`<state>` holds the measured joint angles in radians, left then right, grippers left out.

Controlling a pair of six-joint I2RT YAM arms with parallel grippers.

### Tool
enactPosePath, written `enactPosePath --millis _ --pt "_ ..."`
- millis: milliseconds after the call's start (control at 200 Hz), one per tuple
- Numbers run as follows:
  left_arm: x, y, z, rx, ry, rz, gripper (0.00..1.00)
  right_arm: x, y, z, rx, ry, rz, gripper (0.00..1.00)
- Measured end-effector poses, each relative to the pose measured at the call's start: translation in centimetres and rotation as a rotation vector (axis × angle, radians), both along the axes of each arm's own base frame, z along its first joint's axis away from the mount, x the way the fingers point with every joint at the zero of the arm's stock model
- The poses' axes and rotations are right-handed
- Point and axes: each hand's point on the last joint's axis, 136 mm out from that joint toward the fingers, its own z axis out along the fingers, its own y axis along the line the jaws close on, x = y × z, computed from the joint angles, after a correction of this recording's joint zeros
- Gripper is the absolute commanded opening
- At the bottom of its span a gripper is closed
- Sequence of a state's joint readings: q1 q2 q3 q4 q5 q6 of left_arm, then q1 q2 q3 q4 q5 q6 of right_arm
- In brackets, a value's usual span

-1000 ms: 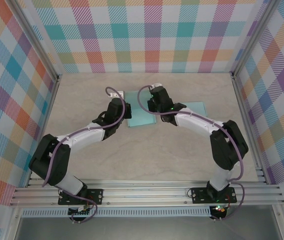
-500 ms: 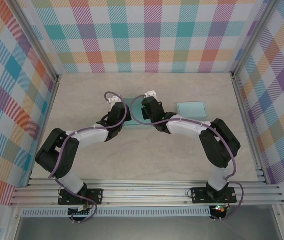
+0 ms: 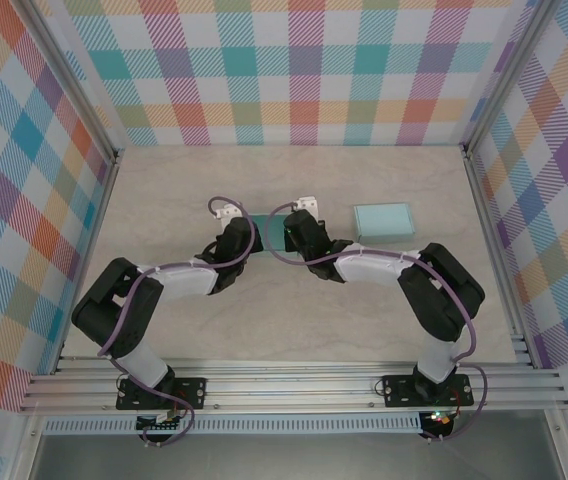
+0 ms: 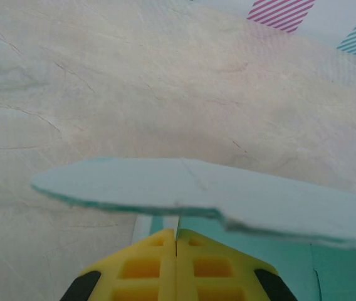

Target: Fold the paper box

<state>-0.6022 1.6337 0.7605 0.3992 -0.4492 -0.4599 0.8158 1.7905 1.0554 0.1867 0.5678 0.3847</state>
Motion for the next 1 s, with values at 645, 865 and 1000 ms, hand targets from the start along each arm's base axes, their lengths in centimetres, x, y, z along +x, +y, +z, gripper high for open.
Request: enactPosePath --millis 645,865,1000 --pt "-0.6 0.1 -0.4 0.019 -0.001 0.025 0.0 1.1 1.0 1.0 0.065 -0.006 -0.029 0.0" --pt "-1.2 -0.1 -0.9 0.031 0.008 0.017 0.0 -0.4 -0.3 -2.3 0.03 0.029 -0.023 0.0" --pt "-2.2 -0.3 -2.6 0.047 0.045 -0.005 0.0 -1.5 -0.6 -3.9 0.024 0.042 -0.007 0.0"
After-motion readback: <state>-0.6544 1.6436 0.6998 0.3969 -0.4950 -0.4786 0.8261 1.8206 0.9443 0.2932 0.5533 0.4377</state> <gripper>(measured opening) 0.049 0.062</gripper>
